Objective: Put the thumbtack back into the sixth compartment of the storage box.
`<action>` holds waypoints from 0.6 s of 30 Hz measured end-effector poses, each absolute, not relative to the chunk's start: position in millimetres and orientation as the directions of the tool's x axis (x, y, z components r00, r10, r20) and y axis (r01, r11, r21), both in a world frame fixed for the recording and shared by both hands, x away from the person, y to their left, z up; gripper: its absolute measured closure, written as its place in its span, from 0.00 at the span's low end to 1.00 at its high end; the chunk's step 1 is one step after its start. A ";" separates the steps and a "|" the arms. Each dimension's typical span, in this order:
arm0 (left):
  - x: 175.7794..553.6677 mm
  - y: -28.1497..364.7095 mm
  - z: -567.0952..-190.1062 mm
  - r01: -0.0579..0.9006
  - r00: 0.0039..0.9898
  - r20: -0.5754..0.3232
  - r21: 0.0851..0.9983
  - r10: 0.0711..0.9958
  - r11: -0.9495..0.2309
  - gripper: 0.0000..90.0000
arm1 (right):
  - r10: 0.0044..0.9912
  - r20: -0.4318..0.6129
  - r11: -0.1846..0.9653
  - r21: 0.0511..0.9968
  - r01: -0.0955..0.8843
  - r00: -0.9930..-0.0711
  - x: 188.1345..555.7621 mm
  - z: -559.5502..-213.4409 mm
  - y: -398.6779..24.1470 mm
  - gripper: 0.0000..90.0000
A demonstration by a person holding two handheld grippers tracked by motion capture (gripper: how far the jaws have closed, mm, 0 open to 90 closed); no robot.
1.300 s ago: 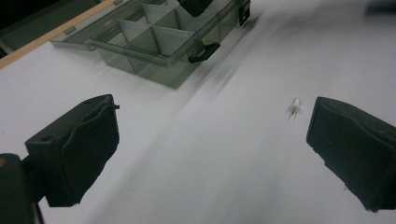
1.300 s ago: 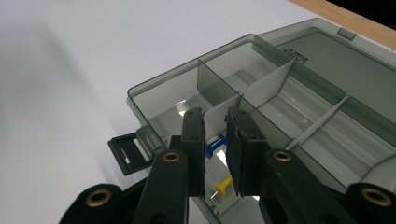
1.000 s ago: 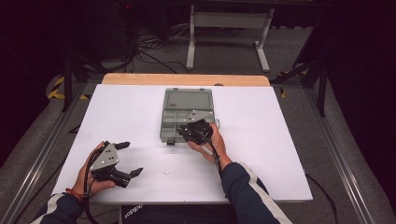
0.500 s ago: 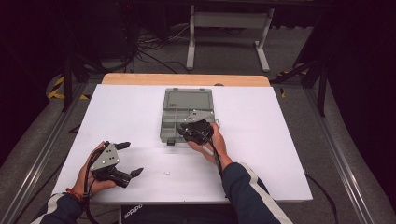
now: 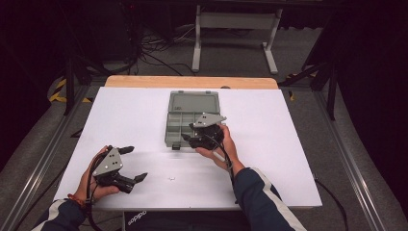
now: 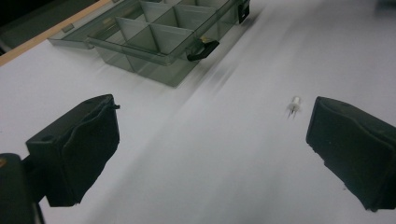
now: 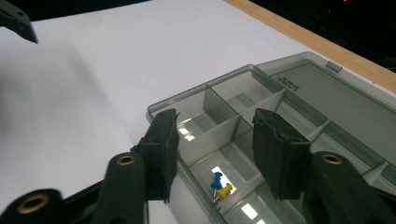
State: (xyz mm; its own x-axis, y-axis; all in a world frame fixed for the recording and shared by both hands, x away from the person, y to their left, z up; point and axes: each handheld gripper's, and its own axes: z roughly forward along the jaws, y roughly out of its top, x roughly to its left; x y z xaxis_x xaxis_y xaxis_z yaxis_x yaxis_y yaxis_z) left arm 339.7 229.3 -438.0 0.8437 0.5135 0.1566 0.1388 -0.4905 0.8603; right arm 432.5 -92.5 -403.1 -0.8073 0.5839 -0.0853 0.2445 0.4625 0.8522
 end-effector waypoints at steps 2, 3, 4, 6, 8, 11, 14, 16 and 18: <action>339.7 229.1 -438.0 0.139 0.844 0.156 0.860 0.513 -0.491 0.04 | 0.579 -0.083 0.459 0.856 0.239 -0.811 431.3 -402.3 -93.2 0.52; 339.4 228.7 -438.2 0.144 0.844 0.151 0.860 0.515 -0.489 0.04 | 0.574 -0.084 0.459 0.857 0.235 -0.814 429.9 -401.6 -93.5 0.50; 339.5 229.1 -437.7 0.139 0.844 0.158 0.859 0.512 -0.493 0.04 | 0.572 -0.084 0.462 0.855 0.236 -0.816 428.1 -400.9 -93.4 0.46; 339.3 229.9 -437.3 0.140 0.844 0.154 0.862 0.514 -0.487 0.04 | 0.559 -0.083 0.466 0.855 0.229 -0.825 423.9 -399.4 -93.1 0.40; 339.2 230.3 -437.2 0.141 0.843 0.153 0.863 0.516 -0.485 0.04 | 0.552 -0.086 0.471 0.853 0.225 -0.829 420.7 -398.1 -93.1 0.35; 339.1 230.6 -437.2 0.138 0.843 0.156 0.862 0.514 -0.488 0.04 | 0.556 -0.098 0.475 0.852 0.219 -0.825 416.6 -397.3 -92.9 0.24; 339.0 230.5 -437.0 0.138 0.843 0.156 0.862 0.514 -0.488 0.04 | 0.546 -0.120 0.494 0.846 0.203 -0.829 411.8 -397.4 -92.1 0.17; 338.9 230.4 -436.7 0.138 0.843 0.157 0.862 0.515 -0.488 0.04 | 0.534 -0.118 0.497 0.845 0.198 -0.837 408.7 -398.3 -92.4 0.16; 338.8 230.3 -436.4 0.137 0.842 0.158 0.861 0.515 -0.489 0.04 | 0.520 -0.121 0.504 0.843 0.189 -0.845 405.2 -399.4 -93.0 0.15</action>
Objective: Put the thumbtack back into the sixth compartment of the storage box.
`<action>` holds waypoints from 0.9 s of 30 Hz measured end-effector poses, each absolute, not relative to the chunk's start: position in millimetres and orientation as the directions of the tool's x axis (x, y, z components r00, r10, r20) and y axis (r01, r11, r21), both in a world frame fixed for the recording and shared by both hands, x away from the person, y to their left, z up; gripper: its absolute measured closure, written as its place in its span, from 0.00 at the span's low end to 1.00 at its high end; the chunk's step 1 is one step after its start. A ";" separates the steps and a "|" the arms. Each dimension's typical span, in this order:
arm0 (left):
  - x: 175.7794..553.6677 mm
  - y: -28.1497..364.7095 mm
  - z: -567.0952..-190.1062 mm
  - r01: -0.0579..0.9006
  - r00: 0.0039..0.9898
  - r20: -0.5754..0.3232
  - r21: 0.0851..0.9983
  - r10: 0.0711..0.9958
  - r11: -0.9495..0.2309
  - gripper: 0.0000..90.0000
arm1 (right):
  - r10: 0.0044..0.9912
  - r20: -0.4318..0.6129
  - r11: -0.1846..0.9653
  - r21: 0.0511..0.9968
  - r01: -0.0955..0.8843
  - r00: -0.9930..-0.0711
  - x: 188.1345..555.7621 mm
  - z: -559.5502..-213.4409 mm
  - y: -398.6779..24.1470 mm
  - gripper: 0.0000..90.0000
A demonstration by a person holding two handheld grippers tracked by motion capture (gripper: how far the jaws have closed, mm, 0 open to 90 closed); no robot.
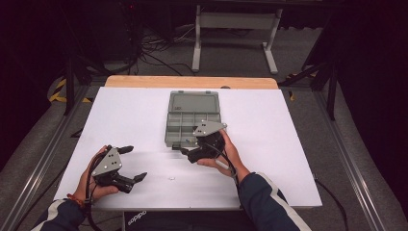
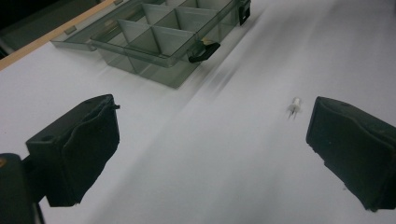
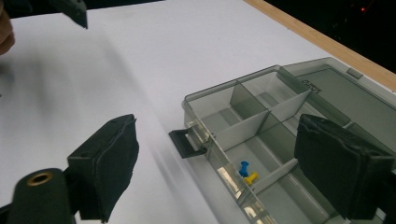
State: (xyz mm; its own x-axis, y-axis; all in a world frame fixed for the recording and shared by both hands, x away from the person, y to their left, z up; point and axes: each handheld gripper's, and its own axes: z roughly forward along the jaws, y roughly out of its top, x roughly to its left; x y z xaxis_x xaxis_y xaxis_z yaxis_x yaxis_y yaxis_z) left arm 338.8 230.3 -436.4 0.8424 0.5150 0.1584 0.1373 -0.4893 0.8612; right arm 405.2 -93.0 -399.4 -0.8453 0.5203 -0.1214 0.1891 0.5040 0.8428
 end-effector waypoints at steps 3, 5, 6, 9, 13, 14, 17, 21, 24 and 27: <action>338.7 230.2 -436.5 0.138 0.843 0.159 0.859 0.515 -0.492 0.04 | 0.513 -0.131 0.510 0.841 0.179 -0.848 399.6 -400.1 -94.7 0.14; 338.5 230.1 -436.4 0.138 0.842 0.160 0.859 0.516 -0.492 0.04 | 0.512 -0.129 0.505 0.845 0.177 -0.849 396.1 -400.9 -96.0 0.14; 338.4 230.1 -436.4 0.137 0.842 0.160 0.860 0.515 -0.492 0.04 | 0.508 -0.131 0.511 0.842 0.175 -0.852 393.8 -401.6 -96.2 0.14; 338.2 230.0 -436.3 0.135 0.842 0.164 0.858 0.514 -0.495 0.04 | 0.496 -0.130 0.511 0.843 0.168 -0.859 388.0 -402.9 -95.9 0.14; 338.7 230.3 -436.3 0.136 0.842 0.164 0.857 0.513 -0.497 0.04 | 0.467 -0.130 0.529 0.833 0.159 -0.875 380.8 -406.8 -92.5 0.13; 338.4 230.1 -436.4 0.138 0.842 0.162 0.857 0.515 -0.496 0.04 | 0.463 -0.127 0.532 0.832 0.160 -0.877 379.6 -407.7 -91.7 0.13; 338.4 230.2 -436.4 0.136 0.843 0.164 0.857 0.513 -0.497 0.04 | 0.440 -0.128 0.549 0.822 0.153 -0.889 375.9 -411.9 -88.2 0.12; 338.3 230.5 -436.0 0.132 0.841 0.170 0.857 0.514 -0.498 0.04 | 0.408 -0.122 0.573 0.806 0.150 -0.905 371.7 -418.7 -82.9 0.11; 338.3 230.6 -435.9 0.131 0.841 0.171 0.856 0.514 -0.499 0.04 | 0.370 -0.121 0.601 0.787 0.138 -0.921 370.2 -422.9 -78.6 0.11; 338.3 230.7 -435.8 0.131 0.840 0.171 0.856 0.514 -0.500 0.04 | 0.353 -0.120 0.616 0.776 0.134 -0.928 368.4 -427.7 -74.1 0.11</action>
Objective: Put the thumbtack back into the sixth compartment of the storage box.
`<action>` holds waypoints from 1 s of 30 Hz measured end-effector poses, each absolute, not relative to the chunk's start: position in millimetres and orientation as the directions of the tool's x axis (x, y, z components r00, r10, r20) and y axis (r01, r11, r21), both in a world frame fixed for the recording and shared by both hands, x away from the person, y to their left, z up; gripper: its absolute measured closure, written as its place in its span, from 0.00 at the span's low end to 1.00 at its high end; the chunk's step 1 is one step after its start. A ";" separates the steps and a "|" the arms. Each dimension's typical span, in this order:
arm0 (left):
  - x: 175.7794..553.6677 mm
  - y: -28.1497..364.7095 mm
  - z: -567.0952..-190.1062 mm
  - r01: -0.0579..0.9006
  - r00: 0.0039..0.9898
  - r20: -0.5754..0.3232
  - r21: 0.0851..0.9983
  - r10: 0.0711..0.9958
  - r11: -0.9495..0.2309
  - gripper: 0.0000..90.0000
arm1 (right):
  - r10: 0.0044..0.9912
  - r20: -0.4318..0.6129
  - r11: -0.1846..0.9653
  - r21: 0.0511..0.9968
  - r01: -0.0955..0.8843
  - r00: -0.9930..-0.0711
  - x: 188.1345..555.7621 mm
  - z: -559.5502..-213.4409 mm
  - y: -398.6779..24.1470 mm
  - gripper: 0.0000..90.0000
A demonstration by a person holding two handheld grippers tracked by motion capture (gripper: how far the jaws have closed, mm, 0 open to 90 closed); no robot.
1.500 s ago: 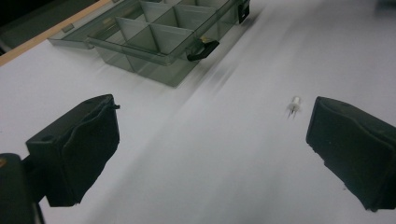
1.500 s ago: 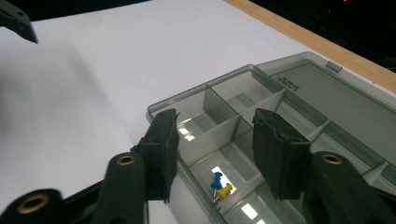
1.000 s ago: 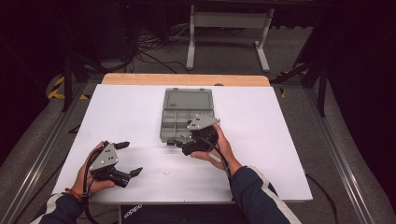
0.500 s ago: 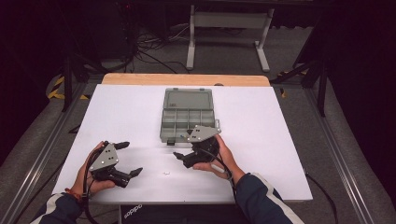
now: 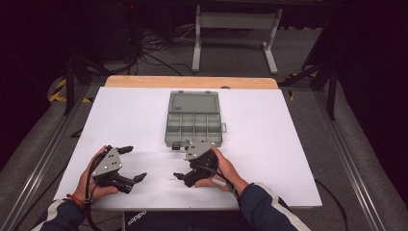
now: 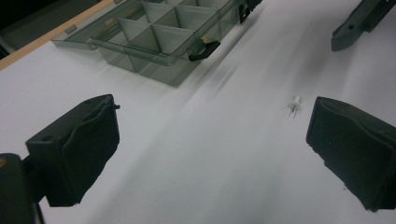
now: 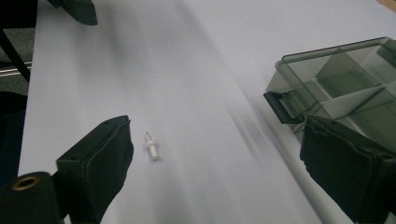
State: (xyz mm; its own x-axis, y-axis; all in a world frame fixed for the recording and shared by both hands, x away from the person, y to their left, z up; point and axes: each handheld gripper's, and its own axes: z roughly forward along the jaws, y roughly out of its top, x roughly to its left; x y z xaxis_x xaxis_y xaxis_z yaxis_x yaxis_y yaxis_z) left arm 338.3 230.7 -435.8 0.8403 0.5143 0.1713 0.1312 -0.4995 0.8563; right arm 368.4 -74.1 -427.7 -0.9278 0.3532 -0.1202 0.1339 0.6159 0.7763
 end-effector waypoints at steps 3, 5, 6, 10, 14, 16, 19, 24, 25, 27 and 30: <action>338.1 230.2 -435.9 0.134 0.840 0.170 0.856 0.515 -0.500 0.04 | 0.344 -0.111 0.627 0.766 0.140 -0.933 367.9 -432.5 -70.5 0.11; 338.0 230.0 -435.7 0.131 0.841 0.173 0.854 0.512 -0.504 0.04 | 0.334 -0.107 0.637 0.758 0.141 -0.936 368.6 -437.4 -68.3 0.11; 337.8 229.6 -435.8 0.133 0.841 0.171 0.855 0.513 -0.502 0.04 | 0.332 -0.103 0.640 0.755 0.143 -0.938 368.9 -439.3 -67.6 0.11; 338.0 229.6 -436.1 0.136 0.842 0.168 0.853 0.513 -0.504 0.04 | 0.325 -0.082 0.648 0.745 0.159 -0.942 368.9 -446.9 -63.1 0.12; 337.8 229.4 -436.0 0.138 0.843 0.166 0.852 0.511 -0.504 0.04 | 0.312 -0.062 0.660 0.732 0.169 -0.948 368.8 -453.2 -57.9 0.17; 337.8 229.3 -436.1 0.138 0.843 0.166 0.852 0.511 -0.505 0.04 | 0.309 -0.055 0.663 0.728 0.173 -0.950 368.5 -454.4 -56.7 0.18; 338.1 229.1 -436.4 0.137 0.845 0.168 0.850 0.508 -0.508 0.04 | 0.303 -0.056 0.673 0.719 0.172 -0.951 367.6 -456.8 -53.1 0.23; 338.4 228.4 -437.1 0.137 0.846 0.168 0.849 0.507 -0.511 0.04 | 0.305 -0.053 0.690 0.701 0.182 -0.951 368.5 -460.6 -49.8 0.35; 338.5 228.6 -437.0 0.137 0.846 0.169 0.848 0.506 -0.511 0.04 | 0.303 -0.045 0.690 0.699 0.187 -0.952 369.0 -461.3 -49.3 0.38; 338.5 228.6 -437.1 0.136 0.844 0.172 0.847 0.508 -0.514 0.04 | 0.297 -0.034 0.686 0.703 0.188 -0.954 369.4 -461.7 -48.5 0.41; 338.8 228.4 -437.3 0.136 0.843 0.177 0.844 0.508 -0.519 0.04 | 0.291 -0.030 0.685 0.704 0.186 -0.956 369.5 -460.9 -47.3 0.50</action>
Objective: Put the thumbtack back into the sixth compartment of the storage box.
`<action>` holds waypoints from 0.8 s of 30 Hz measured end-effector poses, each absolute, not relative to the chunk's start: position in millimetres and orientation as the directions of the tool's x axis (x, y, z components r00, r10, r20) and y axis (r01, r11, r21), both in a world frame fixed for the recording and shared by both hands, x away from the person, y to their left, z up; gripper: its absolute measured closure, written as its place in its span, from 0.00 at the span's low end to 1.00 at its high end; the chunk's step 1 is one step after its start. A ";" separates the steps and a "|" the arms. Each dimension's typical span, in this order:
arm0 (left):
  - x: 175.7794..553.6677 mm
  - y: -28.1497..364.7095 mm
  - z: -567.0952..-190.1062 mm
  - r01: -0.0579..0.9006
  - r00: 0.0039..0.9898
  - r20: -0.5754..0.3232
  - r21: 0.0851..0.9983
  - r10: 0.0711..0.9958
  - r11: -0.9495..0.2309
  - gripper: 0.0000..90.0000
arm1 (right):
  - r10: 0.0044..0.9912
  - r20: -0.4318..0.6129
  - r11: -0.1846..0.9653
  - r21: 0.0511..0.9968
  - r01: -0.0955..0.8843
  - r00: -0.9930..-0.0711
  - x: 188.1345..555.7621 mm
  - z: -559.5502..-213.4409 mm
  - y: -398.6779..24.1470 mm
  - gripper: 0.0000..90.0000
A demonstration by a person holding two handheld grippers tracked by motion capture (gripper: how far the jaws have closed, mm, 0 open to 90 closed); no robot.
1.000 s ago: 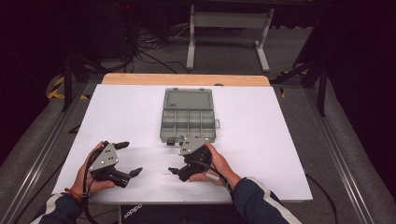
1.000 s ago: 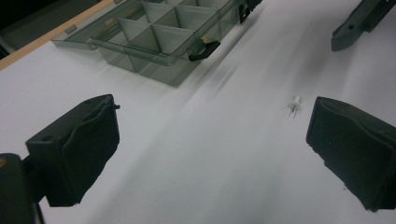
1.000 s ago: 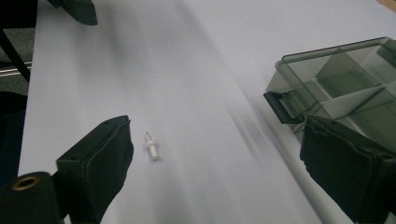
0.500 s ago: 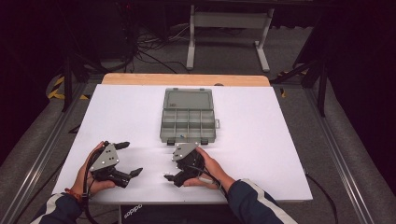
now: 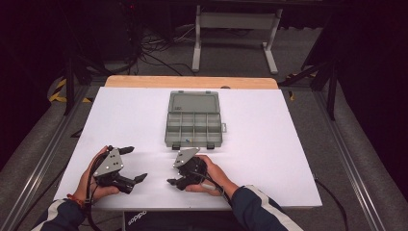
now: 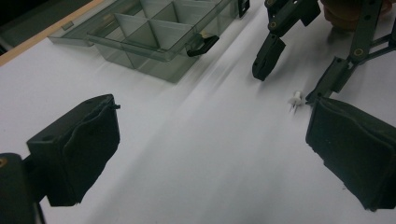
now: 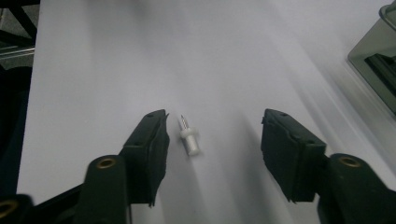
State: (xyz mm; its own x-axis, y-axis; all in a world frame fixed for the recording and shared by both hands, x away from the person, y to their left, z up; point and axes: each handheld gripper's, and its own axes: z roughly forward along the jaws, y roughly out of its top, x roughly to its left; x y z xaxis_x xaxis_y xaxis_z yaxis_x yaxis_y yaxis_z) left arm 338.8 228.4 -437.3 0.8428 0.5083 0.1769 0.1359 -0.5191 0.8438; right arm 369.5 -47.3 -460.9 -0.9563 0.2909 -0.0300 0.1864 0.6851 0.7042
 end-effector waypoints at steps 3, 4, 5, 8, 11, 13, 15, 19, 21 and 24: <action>338.8 228.0 -437.5 0.138 0.844 0.175 0.843 0.506 -0.521 0.04 | 0.283 -0.029 0.685 0.706 0.181 -0.959 368.6 -460.6 -45.7 0.59; 338.6 227.7 -437.7 0.140 0.845 0.172 0.843 0.506 -0.519 0.04 | 0.276 -0.030 0.685 0.707 0.175 -0.961 368.4 -460.5 -44.9 0.62; 338.6 227.7 -437.7 0.140 0.845 0.172 0.843 0.507 -0.520 0.04 | 0.273 -0.028 0.685 0.708 0.174 -0.962 367.6 -460.4 -43.9 0.65; 338.6 227.4 -437.8 0.140 0.845 0.173 0.842 0.506 -0.521 0.04 | 0.259 -0.028 0.686 0.709 0.163 -0.966 365.5 -460.4 -41.3 0.76; 338.4 227.6 -437.7 0.140 0.845 0.173 0.842 0.506 -0.521 0.04 | 0.243 -0.021 0.686 0.711 0.156 -0.970 364.8 -460.3 -40.5 0.87; 338.6 228.0 -437.6 0.139 0.844 0.175 0.842 0.507 -0.521 0.04 | 0.235 -0.017 0.684 0.713 0.153 -0.972 364.4 -460.6 -40.9 0.92; 338.6 228.3 -437.3 0.136 0.842 0.178 0.843 0.509 -0.520 0.04 | 0.237 -0.007 0.681 0.715 0.161 -0.972 364.7 -460.8 -41.5 0.93; 338.7 228.5 -437.2 0.137 0.841 0.178 0.844 0.510 -0.519 0.04 | 0.235 0.001 0.678 0.716 0.164 -0.972 365.4 -460.7 -42.5 0.93; 338.7 228.4 -437.2 0.136 0.842 0.178 0.844 0.509 -0.519 0.04 | 0.237 -0.003 0.679 0.716 0.163 -0.972 365.5 -460.1 -43.1 0.93; 338.7 228.2 -437.2 0.135 0.842 0.178 0.844 0.509 -0.519 0.04 | 0.244 -0.002 0.672 0.722 0.167 -0.970 366.5 -458.7 -45.0 0.94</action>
